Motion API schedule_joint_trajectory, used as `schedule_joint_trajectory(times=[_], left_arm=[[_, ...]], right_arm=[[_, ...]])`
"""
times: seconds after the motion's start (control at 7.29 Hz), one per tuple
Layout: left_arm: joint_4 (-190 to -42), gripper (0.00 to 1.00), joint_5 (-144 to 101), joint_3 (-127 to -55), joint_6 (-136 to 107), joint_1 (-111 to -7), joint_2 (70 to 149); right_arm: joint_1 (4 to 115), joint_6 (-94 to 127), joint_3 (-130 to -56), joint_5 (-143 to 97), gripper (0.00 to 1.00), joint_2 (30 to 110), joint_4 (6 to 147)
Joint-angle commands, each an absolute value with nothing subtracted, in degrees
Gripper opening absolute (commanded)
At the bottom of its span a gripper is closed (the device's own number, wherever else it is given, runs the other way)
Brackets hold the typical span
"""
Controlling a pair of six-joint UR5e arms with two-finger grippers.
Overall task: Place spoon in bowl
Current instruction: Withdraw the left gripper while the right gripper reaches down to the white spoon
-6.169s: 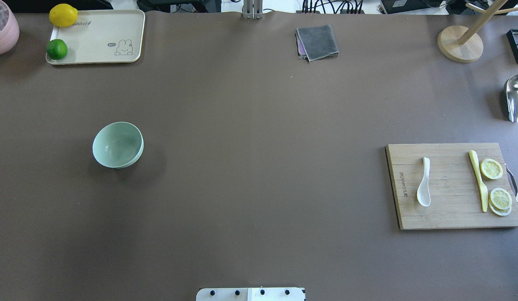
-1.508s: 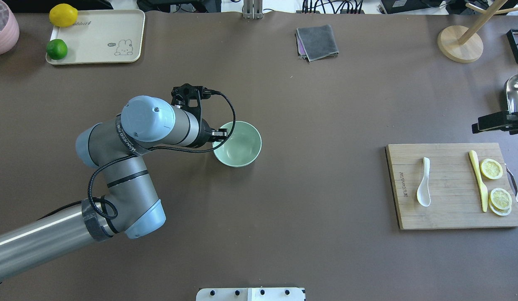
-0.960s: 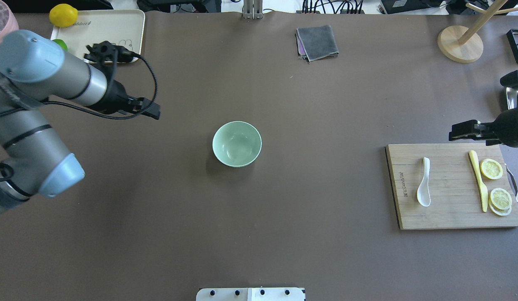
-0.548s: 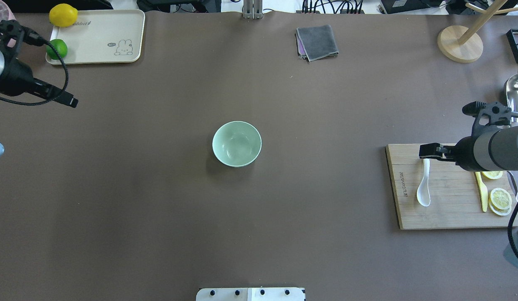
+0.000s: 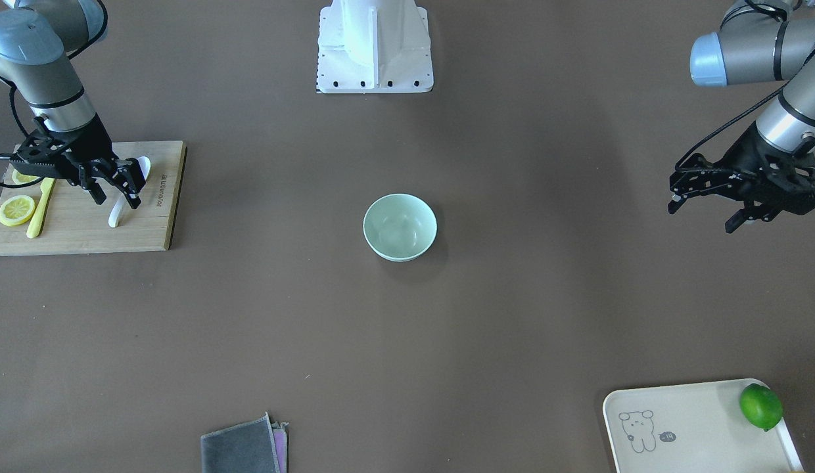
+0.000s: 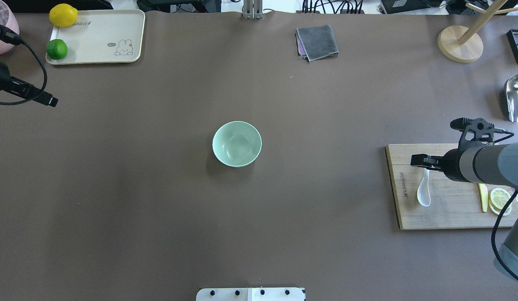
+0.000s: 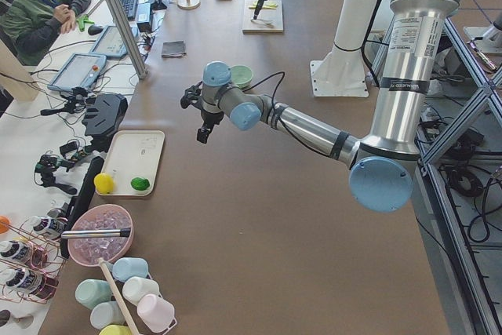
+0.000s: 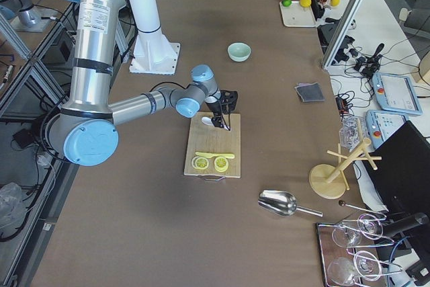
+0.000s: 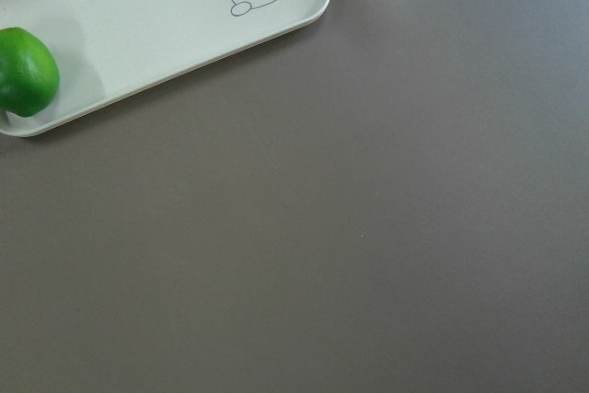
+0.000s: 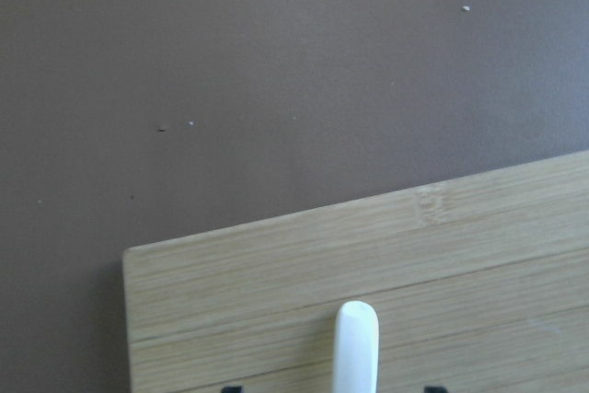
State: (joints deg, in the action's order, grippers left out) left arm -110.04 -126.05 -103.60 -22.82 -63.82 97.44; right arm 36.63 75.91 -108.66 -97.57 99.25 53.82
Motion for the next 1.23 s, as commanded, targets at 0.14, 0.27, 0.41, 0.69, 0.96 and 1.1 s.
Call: schedule_joint_trajectory(times=[0.14, 0.27, 0.41, 0.69, 0.96, 1.1], left_arm=[[-110.04, 0.98, -126.04, -103.62, -22.76, -63.72, 97.47], [-110.04, 0.98, -126.12, -103.71, -22.85, -63.72, 97.56], [-110.04, 0.98, -126.04, -103.71, -23.11, -63.72, 97.56], [-110.13, 0.98, -126.12, -103.80, -23.38, -63.72, 97.56], [-110.13, 0.98, -126.12, -103.80, -23.47, -63.72, 97.65], [-110.13, 0.98, -126.12, -103.80, -23.47, -63.63, 97.65]], right_arm=[[35.42, 77.78, -108.02, -96.15, 0.54, 99.32, 53.61], [35.16, 77.87, -108.02, -96.15, 0.54, 99.32, 53.61], [35.16, 77.87, -108.02, -96.07, 0.46, 99.32, 53.61], [34.63, 80.50, -108.37, -96.15, 0.00, 99.23, 53.70], [34.63, 83.90, -112.12, -96.33, 0.00, 98.88, 55.10], [34.54, 85.50, -115.63, -96.42, 0.00, 97.40, 60.33]])
